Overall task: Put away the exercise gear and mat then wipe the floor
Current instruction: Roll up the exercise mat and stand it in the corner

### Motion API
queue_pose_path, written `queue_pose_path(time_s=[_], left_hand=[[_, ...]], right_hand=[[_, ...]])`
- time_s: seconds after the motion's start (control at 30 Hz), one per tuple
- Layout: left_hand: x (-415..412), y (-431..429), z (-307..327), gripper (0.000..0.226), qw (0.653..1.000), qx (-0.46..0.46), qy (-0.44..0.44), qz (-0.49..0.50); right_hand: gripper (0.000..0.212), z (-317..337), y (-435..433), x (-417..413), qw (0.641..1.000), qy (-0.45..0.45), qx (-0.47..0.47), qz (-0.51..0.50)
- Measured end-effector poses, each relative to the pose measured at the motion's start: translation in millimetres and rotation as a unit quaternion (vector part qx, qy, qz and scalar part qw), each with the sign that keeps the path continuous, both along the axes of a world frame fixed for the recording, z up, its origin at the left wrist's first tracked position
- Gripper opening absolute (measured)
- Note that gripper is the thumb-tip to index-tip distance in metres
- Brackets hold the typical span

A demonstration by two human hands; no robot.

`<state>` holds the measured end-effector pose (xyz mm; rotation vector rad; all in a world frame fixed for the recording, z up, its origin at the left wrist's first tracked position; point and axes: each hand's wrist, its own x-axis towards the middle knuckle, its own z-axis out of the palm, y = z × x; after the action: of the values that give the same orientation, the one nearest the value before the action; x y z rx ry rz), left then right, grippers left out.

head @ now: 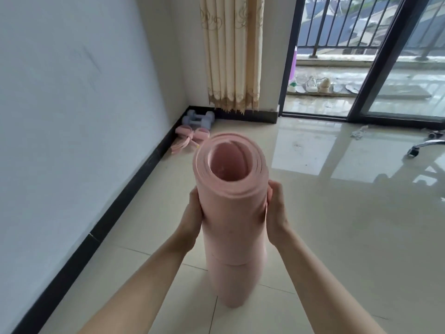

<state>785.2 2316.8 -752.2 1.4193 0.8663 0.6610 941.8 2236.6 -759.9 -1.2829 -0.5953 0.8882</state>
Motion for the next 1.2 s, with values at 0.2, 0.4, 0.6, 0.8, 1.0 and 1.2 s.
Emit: queue_pose_path(time_s=[0.2,0.4,0.6,0.8,1.0,1.2], left_hand=[[-19.3,9.9,132.9,0.044,0.981,-0.166,0.097,0.026],[-33.8,29.6,341.0,0.046,0.972,-0.221,0.077,0.027],[-39.3,55.3,508.8,0.081,0.969,-0.228,0.087,-0.027],[-2.2,101.6,545.5,0.073,0.970,-0.138,0.161,-0.119],[85.8,190.2,511.1,0.050,0.960,-0.115,0.254,-0.026],[169.7,269.5,519.3,0.031,0.962,-0.121,0.244,0.030]], right_hand=[[0.067,142.8,1.8,-7.4,0.987,0.080,-0.057,0.124],[0.085,350.3,16.5,-5.6,0.971,0.062,-0.137,0.187],[0.021,513.0,38.0,-3.8,0.961,-0.050,-0.241,0.128],[0.019,534.4,76.6,24.5,0.965,-0.073,-0.248,0.046],[0.019,492.8,164.0,110.5,0.959,-0.087,-0.257,0.078],[0.036,502.1,254.4,208.9,0.935,-0.141,-0.283,0.161]])
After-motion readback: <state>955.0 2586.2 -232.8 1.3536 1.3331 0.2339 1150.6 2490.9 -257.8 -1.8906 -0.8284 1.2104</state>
